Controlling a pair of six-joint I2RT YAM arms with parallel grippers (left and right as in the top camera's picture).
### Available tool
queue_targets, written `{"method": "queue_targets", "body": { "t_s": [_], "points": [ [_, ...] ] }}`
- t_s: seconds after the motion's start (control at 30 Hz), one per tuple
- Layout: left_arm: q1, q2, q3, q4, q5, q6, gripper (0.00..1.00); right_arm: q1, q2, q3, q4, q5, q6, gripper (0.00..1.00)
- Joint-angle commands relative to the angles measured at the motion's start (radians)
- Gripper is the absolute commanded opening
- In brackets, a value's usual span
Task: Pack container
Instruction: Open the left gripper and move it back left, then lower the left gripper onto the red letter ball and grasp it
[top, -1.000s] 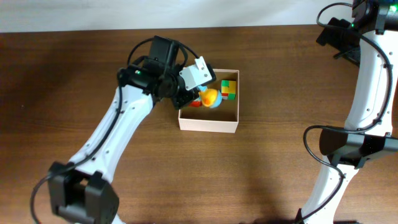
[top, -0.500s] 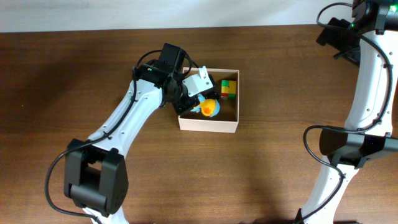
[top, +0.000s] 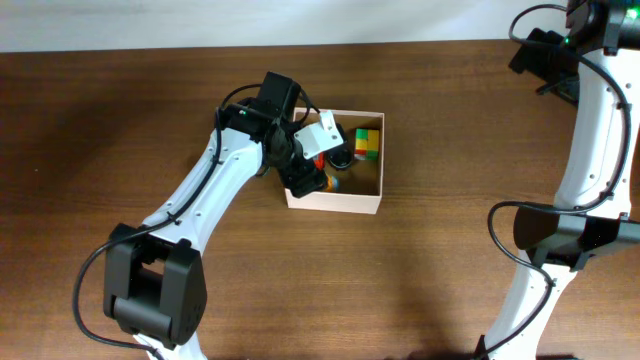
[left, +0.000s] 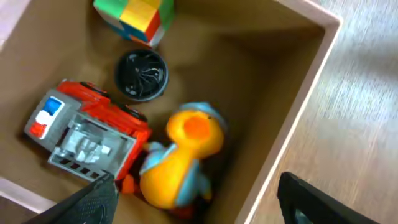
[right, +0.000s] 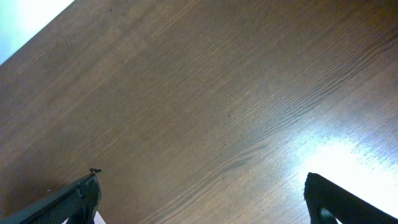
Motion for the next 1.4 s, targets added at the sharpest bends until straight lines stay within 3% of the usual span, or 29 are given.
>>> {"method": "queue_targets", "body": {
  "t_s": [0.0,0.17,0.53,0.57,0.67,0.9,1.37],
  "points": [
    [-0.005,-0.008,-0.005,0.025,0.03,-0.006,0.85,-0.005,-0.021,0.003,-0.006,0.001,0.002,0.99],
    [-0.004,-0.008,0.014,0.082,0.016,-0.029,0.85,-0.005,-0.021,0.003,-0.006,0.001,0.002,0.99],
    [0.122,-0.008,0.244,0.031,-0.312,-0.588,0.87,-0.005,-0.021,0.003,-0.006,0.001,0.002,0.99],
    [0.15,-0.008,0.246,0.025,-0.327,-0.638,0.99,-0.005,-0.021,0.003,-0.006,0.001,0.002,0.99],
    [0.217,-0.006,0.245,-0.018,-0.346,-0.723,0.99,-0.005,-0.021,0.003,-0.006,0.001,0.002,0.99],
    [0.394,0.064,0.242,-0.194,-0.345,-0.74,0.99,-0.005,-0.021,0.003,-0.006,0.001,0.002,0.99],
    [0.401,0.337,0.242,-0.225,-0.344,-0.729,0.99,-0.005,-0.021,0.003,-0.006,0.001,0.002,0.99]
  ]
}}
